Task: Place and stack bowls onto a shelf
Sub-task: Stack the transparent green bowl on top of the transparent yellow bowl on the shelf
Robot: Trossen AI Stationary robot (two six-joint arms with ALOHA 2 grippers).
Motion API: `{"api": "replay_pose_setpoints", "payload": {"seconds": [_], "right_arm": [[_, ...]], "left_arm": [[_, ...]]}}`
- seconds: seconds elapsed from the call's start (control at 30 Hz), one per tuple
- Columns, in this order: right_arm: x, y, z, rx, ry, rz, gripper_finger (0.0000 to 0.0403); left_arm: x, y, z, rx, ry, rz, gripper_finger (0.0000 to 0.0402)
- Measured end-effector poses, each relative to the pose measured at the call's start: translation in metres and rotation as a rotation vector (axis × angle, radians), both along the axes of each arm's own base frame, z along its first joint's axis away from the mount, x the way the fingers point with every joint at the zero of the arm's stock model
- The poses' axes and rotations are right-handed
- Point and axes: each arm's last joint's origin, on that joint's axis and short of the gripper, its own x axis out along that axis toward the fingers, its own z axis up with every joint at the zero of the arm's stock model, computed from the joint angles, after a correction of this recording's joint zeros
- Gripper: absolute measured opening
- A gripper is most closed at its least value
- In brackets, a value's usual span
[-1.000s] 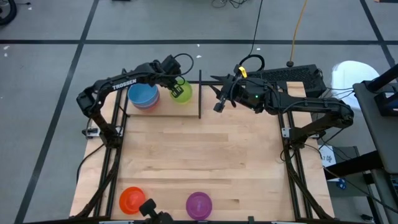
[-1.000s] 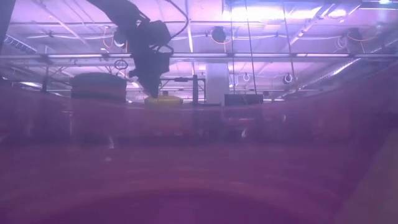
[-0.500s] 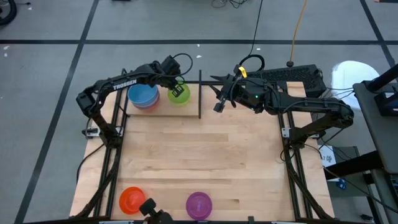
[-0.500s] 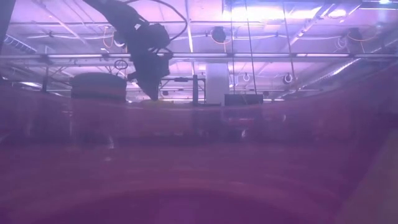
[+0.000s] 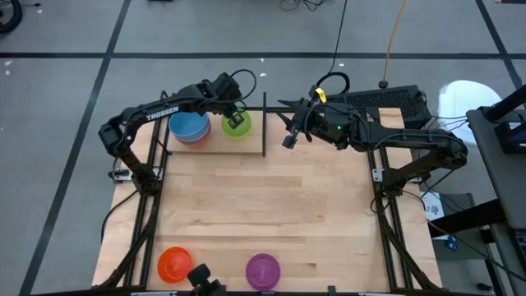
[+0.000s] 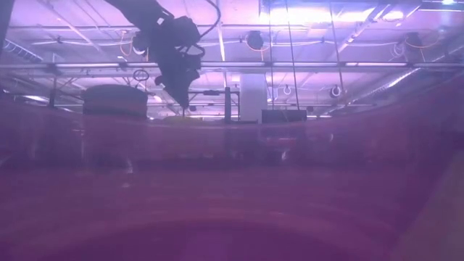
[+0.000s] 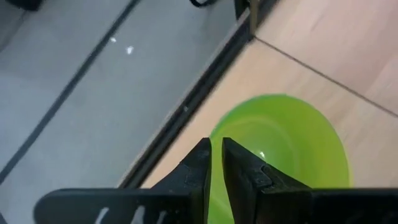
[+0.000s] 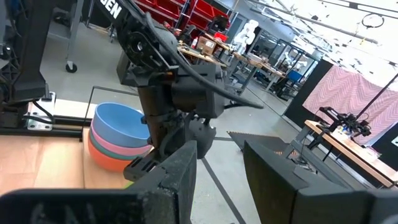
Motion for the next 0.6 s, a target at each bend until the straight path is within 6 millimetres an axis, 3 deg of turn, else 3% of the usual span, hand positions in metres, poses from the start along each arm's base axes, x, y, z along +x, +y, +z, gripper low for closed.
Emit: {"api": "replay_pose_setpoints", "payload": {"seconds": [0.2,0.6], "right_arm": [[0.0,0.0,0.0,0.001,-0.001,0.0,0.0128],[0.0,0.0,0.001,0.0,-0.007,0.0,0.0128]], "left_arm": [[0.001,-0.002,0.002,0.011,-0.023,0.067,0.0007],[0.001,-0.001,-0.013,0.042,-0.024,0.094,0.0002]]}}
